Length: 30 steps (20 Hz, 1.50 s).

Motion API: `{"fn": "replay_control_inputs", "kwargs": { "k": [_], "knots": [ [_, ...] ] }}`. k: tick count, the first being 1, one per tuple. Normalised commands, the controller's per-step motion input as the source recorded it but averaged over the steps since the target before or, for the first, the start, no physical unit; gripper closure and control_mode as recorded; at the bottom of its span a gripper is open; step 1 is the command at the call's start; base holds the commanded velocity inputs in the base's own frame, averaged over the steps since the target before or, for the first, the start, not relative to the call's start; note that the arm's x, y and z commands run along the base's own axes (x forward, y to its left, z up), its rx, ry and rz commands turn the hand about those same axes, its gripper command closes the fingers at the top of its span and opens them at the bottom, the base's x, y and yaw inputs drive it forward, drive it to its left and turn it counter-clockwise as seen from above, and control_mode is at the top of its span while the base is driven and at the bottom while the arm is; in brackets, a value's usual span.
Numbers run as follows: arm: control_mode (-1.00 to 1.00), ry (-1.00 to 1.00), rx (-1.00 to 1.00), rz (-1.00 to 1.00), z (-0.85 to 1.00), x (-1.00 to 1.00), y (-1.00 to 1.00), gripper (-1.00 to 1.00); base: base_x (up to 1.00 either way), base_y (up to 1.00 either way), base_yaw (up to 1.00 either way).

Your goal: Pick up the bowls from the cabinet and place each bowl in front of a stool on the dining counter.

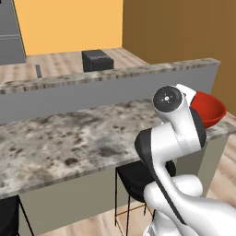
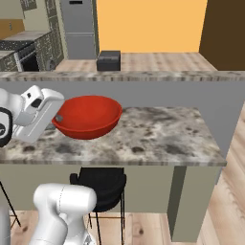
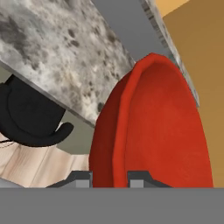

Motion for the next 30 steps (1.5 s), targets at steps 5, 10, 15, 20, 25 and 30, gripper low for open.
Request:
{"fn": "replay_control_inputs", "kwargs": {
  "k": [5,10,15,20,25,30],
  "knots": [
    [1.0,0.0,0.0,0.0,0.0,0.0,0.0,1.0,0.39,0.22,-0.07],
    [-1.0,0.0,0.0,-0.04,-0.01,0.35,0.21,1.0,0.0,0.0,0.0],
    [-1.0,0.0,0.03,-0.06,-0.08,0.59,0.38,1.0,0.0,0.0,0.0],
    [-1.0,0.09,0.05,-0.19,-0.09,0.9,0.54,1.0,0.0,0.0,0.0],
    [-1.0,0.36,0.01,-0.14,0.0,0.9,0.03,1.0,0.0,0.0,0.0],
    [-1.0,-0.03,0.08,-0.13,-0.34,0.49,0.2,1.0,0.0,0.0,0.0]
  ]
}}
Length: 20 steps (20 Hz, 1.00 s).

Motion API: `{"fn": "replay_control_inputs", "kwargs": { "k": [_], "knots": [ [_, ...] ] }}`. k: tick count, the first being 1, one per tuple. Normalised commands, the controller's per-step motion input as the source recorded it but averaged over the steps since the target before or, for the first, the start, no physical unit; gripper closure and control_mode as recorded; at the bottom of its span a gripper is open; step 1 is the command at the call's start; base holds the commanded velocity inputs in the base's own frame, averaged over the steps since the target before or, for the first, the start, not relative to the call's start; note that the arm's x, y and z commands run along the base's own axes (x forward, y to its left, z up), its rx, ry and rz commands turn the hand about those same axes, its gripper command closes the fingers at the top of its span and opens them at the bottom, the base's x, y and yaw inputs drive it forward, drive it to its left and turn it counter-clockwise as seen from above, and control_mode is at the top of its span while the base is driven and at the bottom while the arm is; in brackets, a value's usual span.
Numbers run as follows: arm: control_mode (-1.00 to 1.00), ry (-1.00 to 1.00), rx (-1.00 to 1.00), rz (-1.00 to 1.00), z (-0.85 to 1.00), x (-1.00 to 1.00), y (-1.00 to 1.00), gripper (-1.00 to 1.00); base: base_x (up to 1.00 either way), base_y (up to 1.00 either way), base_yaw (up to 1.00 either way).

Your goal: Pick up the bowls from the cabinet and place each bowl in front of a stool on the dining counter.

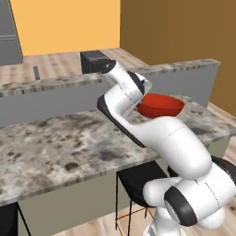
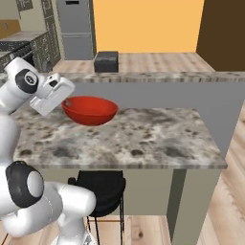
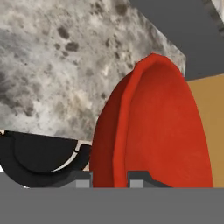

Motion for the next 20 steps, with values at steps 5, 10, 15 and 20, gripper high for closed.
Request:
{"fn": "replay_control_inputs", "kwargs": {
  "k": [5,10,15,20],
  "knots": [
    [-1.0,-0.18,0.11,-0.13,-0.55,0.3,0.13,1.0,0.0,0.0,0.0],
    [-1.0,-0.05,0.13,-0.08,-0.55,0.56,-0.02,1.0,0.0,0.0,0.0],
    [-1.0,0.0,0.08,0.0,-0.35,0.51,0.0,1.0,0.0,0.0,0.0],
    [-1.0,0.0,0.01,0.0,-0.39,0.18,0.0,1.0,0.0,0.0,0.0]
  ]
}}
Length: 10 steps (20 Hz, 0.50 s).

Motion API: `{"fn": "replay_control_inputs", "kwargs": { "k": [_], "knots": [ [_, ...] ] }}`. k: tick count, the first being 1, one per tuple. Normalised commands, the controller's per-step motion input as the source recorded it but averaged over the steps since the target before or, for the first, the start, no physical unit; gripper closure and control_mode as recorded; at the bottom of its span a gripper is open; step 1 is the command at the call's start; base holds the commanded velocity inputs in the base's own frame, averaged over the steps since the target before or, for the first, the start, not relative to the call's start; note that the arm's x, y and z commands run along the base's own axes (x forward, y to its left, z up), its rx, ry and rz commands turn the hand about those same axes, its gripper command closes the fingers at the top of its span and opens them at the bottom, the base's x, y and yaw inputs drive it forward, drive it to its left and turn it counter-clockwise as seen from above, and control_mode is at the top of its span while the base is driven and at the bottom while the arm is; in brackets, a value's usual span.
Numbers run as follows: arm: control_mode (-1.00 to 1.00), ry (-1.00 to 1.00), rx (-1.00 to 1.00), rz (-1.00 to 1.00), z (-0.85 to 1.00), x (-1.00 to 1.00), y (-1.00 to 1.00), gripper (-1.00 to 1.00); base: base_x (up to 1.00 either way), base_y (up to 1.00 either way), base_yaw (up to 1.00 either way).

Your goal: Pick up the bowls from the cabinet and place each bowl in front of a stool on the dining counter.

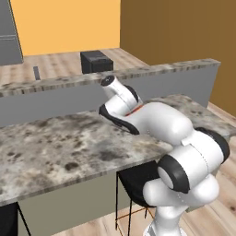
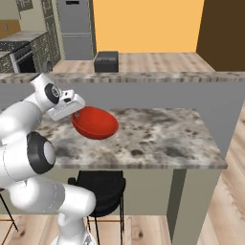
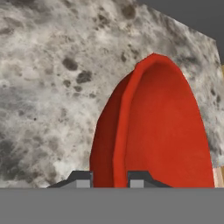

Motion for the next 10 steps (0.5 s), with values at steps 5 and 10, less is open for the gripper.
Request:
{"fn": "replay_control_inputs", "kwargs": {
  "k": [5,10],
  "knots": [
    [-1.0,0.0,0.0,0.0,-0.45,0.0,0.0,1.0,0.0,0.0,0.0],
    [-1.0,0.03,-0.07,0.0,-0.55,0.0,-0.12,1.0,0.0,0.0,0.0]
  ]
}}
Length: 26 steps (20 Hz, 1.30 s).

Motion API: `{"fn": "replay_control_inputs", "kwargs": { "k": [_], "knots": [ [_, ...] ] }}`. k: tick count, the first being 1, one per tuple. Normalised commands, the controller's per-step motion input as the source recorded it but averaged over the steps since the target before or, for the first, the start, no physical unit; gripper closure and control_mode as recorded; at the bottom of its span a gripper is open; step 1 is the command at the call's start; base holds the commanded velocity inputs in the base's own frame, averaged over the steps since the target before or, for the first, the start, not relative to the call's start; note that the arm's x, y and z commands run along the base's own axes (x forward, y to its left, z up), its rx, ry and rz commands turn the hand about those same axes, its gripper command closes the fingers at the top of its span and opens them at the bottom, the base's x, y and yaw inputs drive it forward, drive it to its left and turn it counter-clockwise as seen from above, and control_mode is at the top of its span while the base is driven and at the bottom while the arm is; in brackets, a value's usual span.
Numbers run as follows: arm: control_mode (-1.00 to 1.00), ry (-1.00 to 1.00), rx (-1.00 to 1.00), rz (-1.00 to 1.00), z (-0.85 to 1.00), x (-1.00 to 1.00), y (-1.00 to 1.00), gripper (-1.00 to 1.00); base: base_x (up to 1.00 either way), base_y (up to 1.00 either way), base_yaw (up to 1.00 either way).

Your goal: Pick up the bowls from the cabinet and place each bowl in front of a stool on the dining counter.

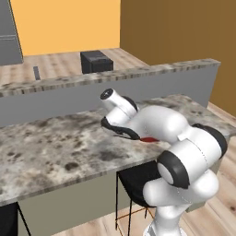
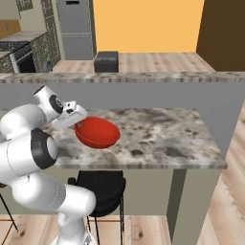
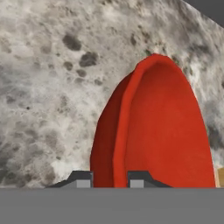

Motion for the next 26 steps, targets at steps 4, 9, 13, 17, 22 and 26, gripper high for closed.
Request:
{"fn": "replay_control_inputs", "kwargs": {
  "k": [4,9,13,17,22,26],
  "knots": [
    [-1.0,0.01,-0.11,0.0,-0.41,0.0,-0.21,1.0,0.0,0.0,0.0],
    [-1.0,0.01,-0.1,0.0,-0.19,0.0,-0.07,1.0,0.0,0.0,0.0],
    [-1.0,0.0,-0.01,0.0,-0.14,0.04,0.09,1.0,0.0,0.0,0.0],
    [-1.0,0.0,0.0,0.0,-0.12,0.07,0.18,1.0,0.0,0.0,0.0],
    [-1.0,0.0,0.0,0.0,-0.34,0.09,0.2,1.0,0.0,0.0,0.0],
    [-1.0,0.0,0.0,0.02,-0.53,0.15,0.02,1.0,0.0,0.0,0.0]
  ]
}}
